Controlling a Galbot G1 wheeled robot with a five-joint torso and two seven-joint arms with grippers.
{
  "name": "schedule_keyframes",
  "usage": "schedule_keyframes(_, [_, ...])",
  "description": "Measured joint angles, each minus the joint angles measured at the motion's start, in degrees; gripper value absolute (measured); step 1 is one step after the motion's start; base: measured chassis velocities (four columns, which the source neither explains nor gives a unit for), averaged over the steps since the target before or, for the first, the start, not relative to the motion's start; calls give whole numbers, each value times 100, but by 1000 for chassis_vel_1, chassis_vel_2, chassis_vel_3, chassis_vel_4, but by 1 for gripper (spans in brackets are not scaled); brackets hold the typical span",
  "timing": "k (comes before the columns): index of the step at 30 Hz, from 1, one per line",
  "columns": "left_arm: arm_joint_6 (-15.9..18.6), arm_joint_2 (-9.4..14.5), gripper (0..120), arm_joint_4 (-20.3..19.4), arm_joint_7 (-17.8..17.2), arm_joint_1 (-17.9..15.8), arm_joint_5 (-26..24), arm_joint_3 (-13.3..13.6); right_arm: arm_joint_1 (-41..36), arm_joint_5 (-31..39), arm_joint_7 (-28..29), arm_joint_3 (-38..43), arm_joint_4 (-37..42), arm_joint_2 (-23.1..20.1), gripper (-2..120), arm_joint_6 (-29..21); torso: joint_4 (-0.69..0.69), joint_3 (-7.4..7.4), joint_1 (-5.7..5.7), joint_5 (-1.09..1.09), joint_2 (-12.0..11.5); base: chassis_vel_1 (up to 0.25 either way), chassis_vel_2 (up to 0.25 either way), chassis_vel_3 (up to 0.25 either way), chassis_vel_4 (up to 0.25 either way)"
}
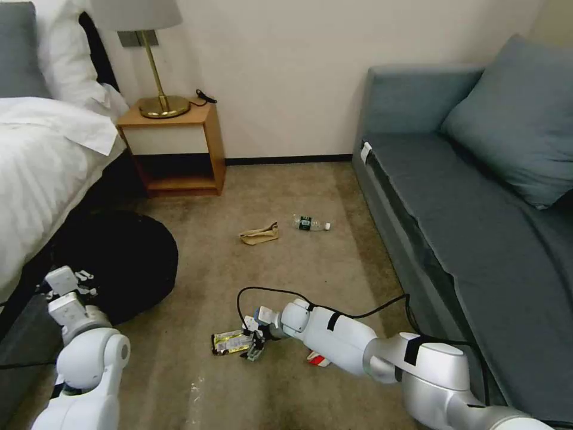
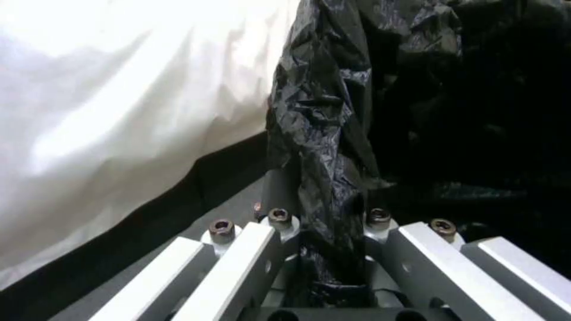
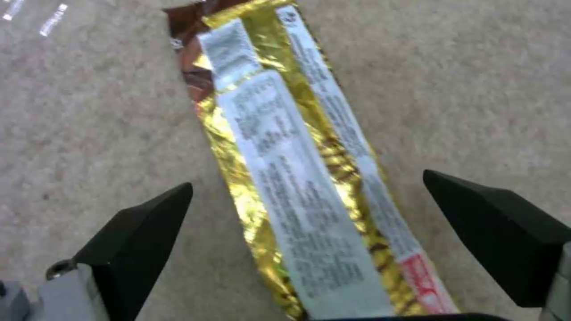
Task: Pick up the trash bin, then pick up the garbage on the floor and place it into the trash bin.
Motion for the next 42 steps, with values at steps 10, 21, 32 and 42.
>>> schedule_keyframes(10, [-41,-9,7,24,27,-5,3,0,-4,-275,-242,195,-330,45,81,155,0,0,0,1,0,0,0,0,0])
schedule_keyframes(21, [-105,-40,7,40,50,10,24,-11,-33,-733,-491,437,-588,118,58,404,1,-1,-1,3,2,0,0,0,0])
schedule_keyframes(32, [-142,-43,7,15,57,56,52,-36,80,-821,-514,633,-559,6,46,474,-2,2,0,-7,0,0,0,0,0])
schedule_keyframes(42, [-155,-16,7,23,64,57,57,-46,167,-771,-647,644,-225,-182,11,502,-1,1,0,-1,-1,0,0,0,0])
